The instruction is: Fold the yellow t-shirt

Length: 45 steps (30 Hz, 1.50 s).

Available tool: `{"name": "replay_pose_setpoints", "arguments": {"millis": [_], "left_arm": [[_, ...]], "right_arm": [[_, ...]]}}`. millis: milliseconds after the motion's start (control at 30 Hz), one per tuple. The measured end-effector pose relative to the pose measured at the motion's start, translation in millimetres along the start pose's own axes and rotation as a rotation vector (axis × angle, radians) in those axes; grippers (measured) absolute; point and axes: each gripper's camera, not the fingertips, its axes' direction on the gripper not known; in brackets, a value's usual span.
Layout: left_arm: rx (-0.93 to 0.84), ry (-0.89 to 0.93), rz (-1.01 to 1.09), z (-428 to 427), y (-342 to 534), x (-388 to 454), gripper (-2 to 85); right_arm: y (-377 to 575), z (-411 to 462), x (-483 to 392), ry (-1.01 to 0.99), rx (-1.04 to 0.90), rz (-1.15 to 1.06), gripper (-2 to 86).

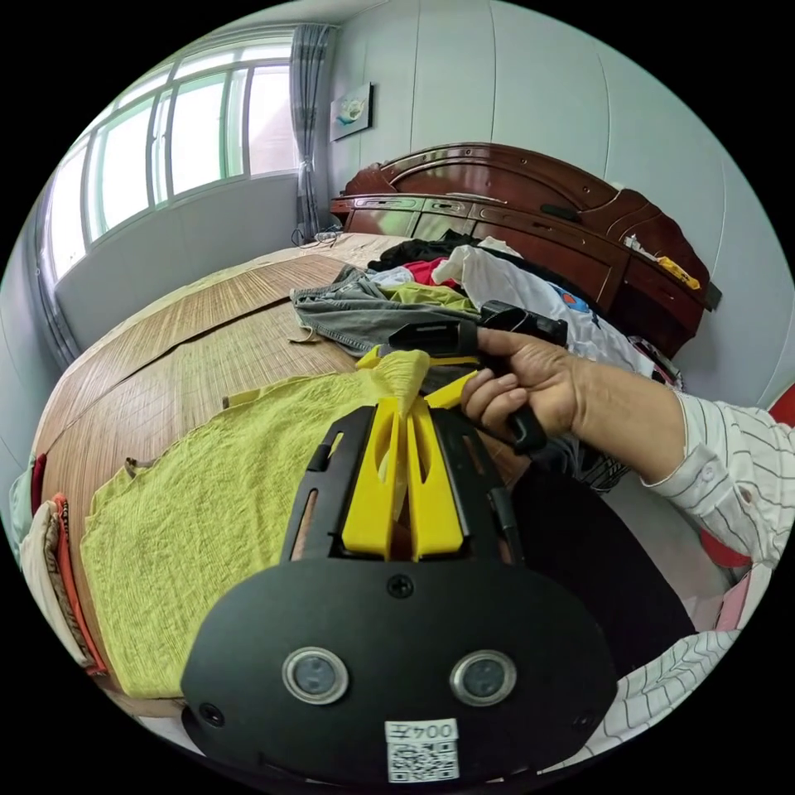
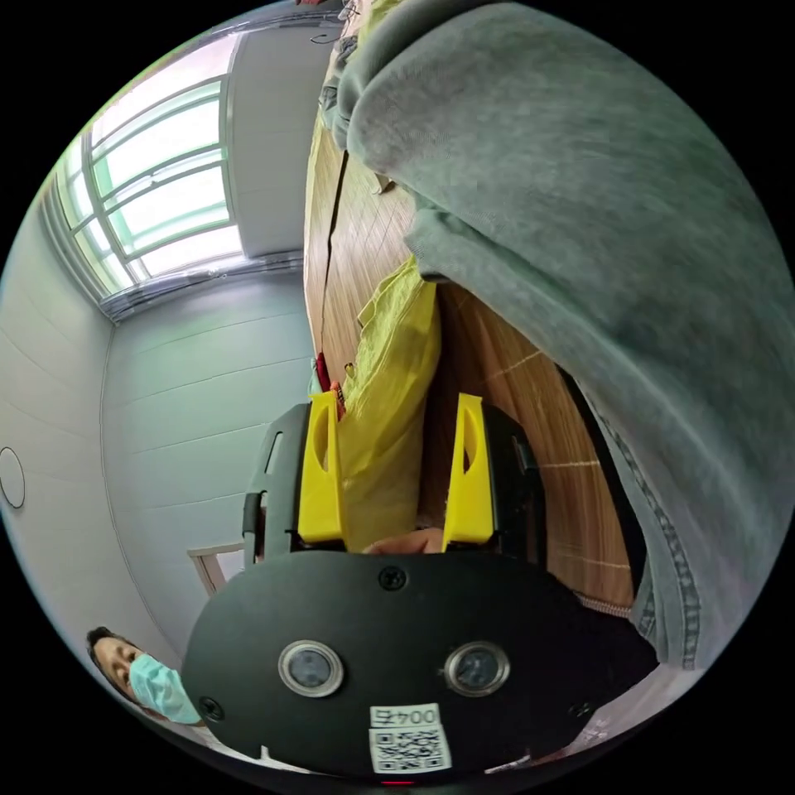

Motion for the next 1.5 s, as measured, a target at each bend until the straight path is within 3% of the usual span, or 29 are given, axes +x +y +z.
{"name": "replay_pose_setpoints", "arguments": {"millis": [233, 500, 900, 1167, 1500], "left_arm": [[0.013, 0.020, -0.021, -19.7, -7.7, -25.5, 1.2], [0.045, 0.048, -0.076, -58.7, -18.7, -69.1, 1.6], [0.224, 0.119, -0.425, -205.2, 8.6, -226.2, 1.6], [0.364, 0.183, -0.722, -318.6, 78.6, -366.5, 1.5], [0.460, 0.213, -1.052, -414.6, 205.8, -527.3, 1.0]], "right_arm": [[-43.4, 29.5, -27.7, 0.045, -0.040, 0.015, 17.0], [-60.4, 51.7, -60.4, 0.148, -0.025, -0.055, 2.1], [-18.8, 115.9, -235.7, 0.236, 0.001, -0.296, -0.6], [35.7, 254.2, -387.5, 0.461, -0.054, -0.502, -0.5], [81.8, 463.8, -472.5, 0.746, -0.166, -0.615, -0.6]]}}
